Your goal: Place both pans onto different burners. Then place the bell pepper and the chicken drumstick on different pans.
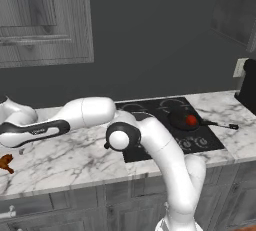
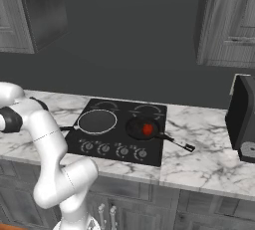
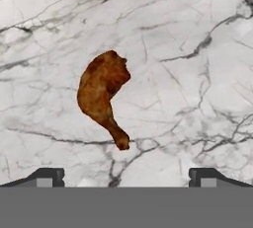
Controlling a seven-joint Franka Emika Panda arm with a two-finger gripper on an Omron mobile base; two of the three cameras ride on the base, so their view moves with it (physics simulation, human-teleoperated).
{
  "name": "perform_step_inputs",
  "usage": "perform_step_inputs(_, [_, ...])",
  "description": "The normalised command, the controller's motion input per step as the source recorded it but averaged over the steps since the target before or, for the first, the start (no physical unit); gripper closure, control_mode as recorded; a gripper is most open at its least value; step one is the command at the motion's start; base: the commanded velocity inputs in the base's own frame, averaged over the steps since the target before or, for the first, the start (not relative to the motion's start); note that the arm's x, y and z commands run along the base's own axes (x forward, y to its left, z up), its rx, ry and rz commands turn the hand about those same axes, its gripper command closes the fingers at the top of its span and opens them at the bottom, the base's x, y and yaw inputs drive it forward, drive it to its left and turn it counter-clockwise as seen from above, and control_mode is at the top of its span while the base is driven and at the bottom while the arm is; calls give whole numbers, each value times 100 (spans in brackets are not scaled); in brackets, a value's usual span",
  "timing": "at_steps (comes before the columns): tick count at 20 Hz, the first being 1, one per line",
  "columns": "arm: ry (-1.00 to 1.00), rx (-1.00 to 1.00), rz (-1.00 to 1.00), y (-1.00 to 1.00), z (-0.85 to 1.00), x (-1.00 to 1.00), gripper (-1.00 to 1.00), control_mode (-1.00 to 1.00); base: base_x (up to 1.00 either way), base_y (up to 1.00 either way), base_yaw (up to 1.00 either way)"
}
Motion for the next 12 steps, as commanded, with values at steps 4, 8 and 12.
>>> perform_step_inputs(4, [-2, 2, 0, 1, -22, 5, -100, -100, 0, 0, 0])
perform_step_inputs(8, [0, 3, 0, 6, -19, 7, -100, -100, 0, 0, 0])
perform_step_inputs(12, [0, 3, 0, 12, -18, 10, -100, -100, 0, 0, 0])
